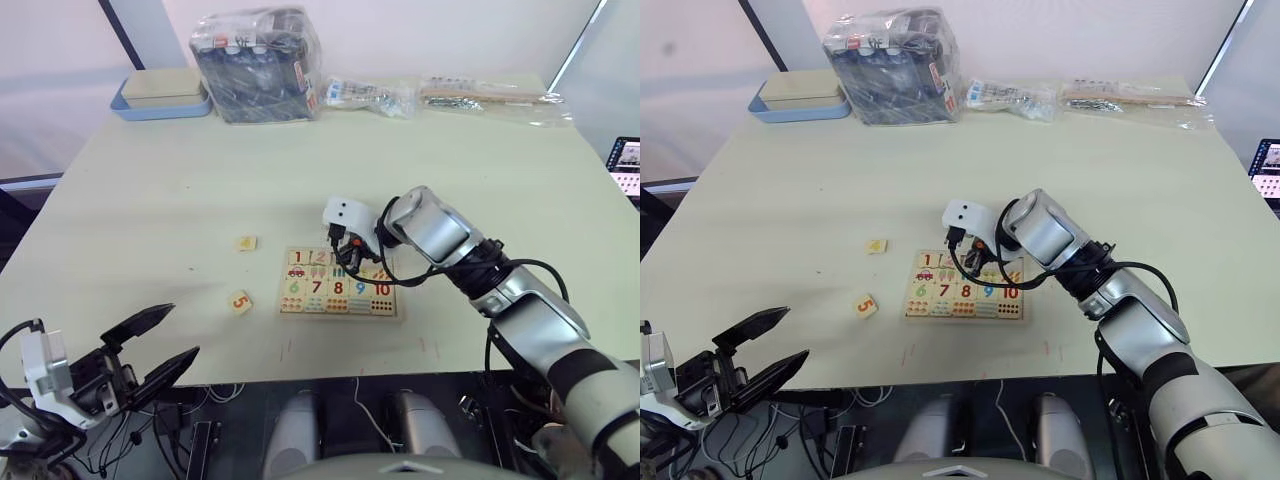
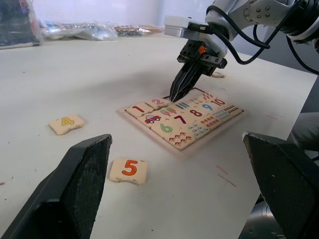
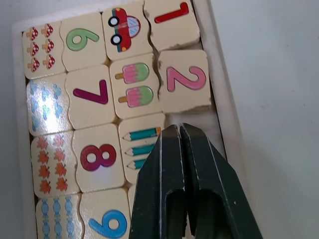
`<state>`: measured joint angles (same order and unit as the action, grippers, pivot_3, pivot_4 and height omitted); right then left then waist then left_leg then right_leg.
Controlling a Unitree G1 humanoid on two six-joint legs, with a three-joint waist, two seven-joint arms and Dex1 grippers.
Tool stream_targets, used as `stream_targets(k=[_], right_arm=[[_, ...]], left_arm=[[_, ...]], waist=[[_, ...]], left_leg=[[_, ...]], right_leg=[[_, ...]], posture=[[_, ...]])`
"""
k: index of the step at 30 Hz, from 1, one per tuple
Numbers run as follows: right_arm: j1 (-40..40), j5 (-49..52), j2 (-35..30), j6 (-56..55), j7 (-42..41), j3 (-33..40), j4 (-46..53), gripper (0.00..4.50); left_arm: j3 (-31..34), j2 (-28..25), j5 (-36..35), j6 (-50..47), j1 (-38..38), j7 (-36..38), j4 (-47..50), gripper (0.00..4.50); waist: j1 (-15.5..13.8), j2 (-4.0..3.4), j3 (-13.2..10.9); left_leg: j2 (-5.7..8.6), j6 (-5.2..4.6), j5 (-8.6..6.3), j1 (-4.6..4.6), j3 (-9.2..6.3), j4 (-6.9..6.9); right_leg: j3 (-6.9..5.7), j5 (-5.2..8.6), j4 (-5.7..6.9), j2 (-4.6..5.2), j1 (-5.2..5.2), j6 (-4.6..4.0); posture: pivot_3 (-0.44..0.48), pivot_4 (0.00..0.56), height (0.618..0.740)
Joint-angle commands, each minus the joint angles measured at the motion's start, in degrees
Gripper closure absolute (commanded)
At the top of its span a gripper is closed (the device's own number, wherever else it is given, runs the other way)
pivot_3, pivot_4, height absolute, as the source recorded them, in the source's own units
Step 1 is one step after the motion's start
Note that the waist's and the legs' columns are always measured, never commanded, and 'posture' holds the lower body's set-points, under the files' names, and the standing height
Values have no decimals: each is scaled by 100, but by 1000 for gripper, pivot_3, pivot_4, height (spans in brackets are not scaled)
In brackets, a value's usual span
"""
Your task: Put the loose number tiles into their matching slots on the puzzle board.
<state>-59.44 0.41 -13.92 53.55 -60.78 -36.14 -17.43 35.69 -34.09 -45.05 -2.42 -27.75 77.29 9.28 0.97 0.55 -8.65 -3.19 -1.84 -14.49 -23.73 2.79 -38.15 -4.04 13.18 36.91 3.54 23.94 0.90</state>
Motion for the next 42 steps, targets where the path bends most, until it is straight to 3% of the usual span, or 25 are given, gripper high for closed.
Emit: stream_targets(k=[1, 34, 42], right_arm=[[-202, -48, 67, -108, 33, 32, -22, 4444], [-322, -229, 236, -355, 103, 137, -348, 4444], [266, 232, -168, -413, 101, 823, 706, 4444]], left_arm=[[139, 15, -90, 42, -53, -3, 98, 0], [133, 71, -71, 70, -72, -22, 111, 0], [138, 99, -71, 58, -88, -83, 120, 0]], waist=[[-1, 0, 0], [3, -5, -5], [-14, -4, -8]], left_leg=[[0, 0, 0, 0, 0, -2], [-3, 0, 0, 0, 2, -6], [-5, 1, -1, -4, 1, -5]], right_leg=[[1, 0, 0, 0, 0, 0], [8, 4, 0, 4, 1, -9], [7, 5, -4, 10, 2, -8]], posture=[[0, 150, 740], [0, 150, 740], [0, 150, 740]])
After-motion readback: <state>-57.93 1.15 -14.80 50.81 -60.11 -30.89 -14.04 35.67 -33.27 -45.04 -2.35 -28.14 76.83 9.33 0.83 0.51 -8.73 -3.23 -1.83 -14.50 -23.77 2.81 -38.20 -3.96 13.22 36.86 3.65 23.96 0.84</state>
